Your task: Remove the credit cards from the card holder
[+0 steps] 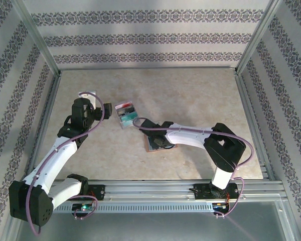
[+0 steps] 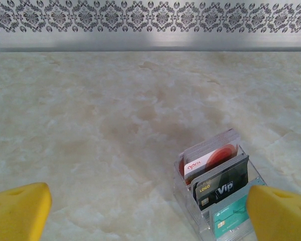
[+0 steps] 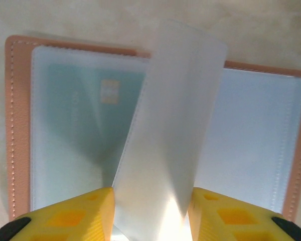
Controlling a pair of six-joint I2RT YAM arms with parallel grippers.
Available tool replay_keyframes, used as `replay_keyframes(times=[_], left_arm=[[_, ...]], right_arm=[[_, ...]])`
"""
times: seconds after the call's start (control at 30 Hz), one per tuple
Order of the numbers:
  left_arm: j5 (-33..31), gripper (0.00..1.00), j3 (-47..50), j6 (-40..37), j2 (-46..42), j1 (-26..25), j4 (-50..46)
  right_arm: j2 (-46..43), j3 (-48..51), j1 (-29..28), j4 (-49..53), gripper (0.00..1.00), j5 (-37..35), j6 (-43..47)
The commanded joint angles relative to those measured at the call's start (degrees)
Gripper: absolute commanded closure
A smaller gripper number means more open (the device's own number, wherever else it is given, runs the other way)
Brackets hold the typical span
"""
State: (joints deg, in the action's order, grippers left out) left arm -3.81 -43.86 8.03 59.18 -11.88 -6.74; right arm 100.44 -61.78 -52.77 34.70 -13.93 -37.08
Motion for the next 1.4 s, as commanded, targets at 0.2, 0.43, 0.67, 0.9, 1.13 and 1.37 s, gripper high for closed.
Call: replay_keyframes(times=[0.2, 0.43, 0.67, 0.9, 1.13, 1.37], left_arm=[[0.85, 0.01, -1.97, -0.03, -1.88, 0.63, -2.13], [0.71, 0.01, -2.04, -0.3, -2.08, 0.63, -2.75], [0.91, 0.01, -2.12, -0.12, -2.14, 0.63, -3.32], [0.74, 0.01, -2.17, -0.3, -2.31, 0.63, -3.72], [1.33, 0.01, -1.65, 0.57, -2.03, 0.63, -2.84], [1.79, 0.01, -1.73, 0.67, -1.55, 0.63, -2.84]], right_arm=[[-4.28, 1.16, 1.2, 3.09, 0.54, -5.66, 0.17], [-7.99, 4.46, 3.35, 2.66, 0.55, -5.97, -0.27], [-10.36, 8.45, 6.12, 2.15, 0.56, -6.09, -1.06], [-12.64, 9.66, 5.83, 0.44, 0.61, -4.52, 0.68], [-9.55, 4.57, 0.11, 0.79, 0.7, -3.98, 0.52], [-2.22, -1.78, -3.03, 0.34, 0.66, -1.97, 2.0]])
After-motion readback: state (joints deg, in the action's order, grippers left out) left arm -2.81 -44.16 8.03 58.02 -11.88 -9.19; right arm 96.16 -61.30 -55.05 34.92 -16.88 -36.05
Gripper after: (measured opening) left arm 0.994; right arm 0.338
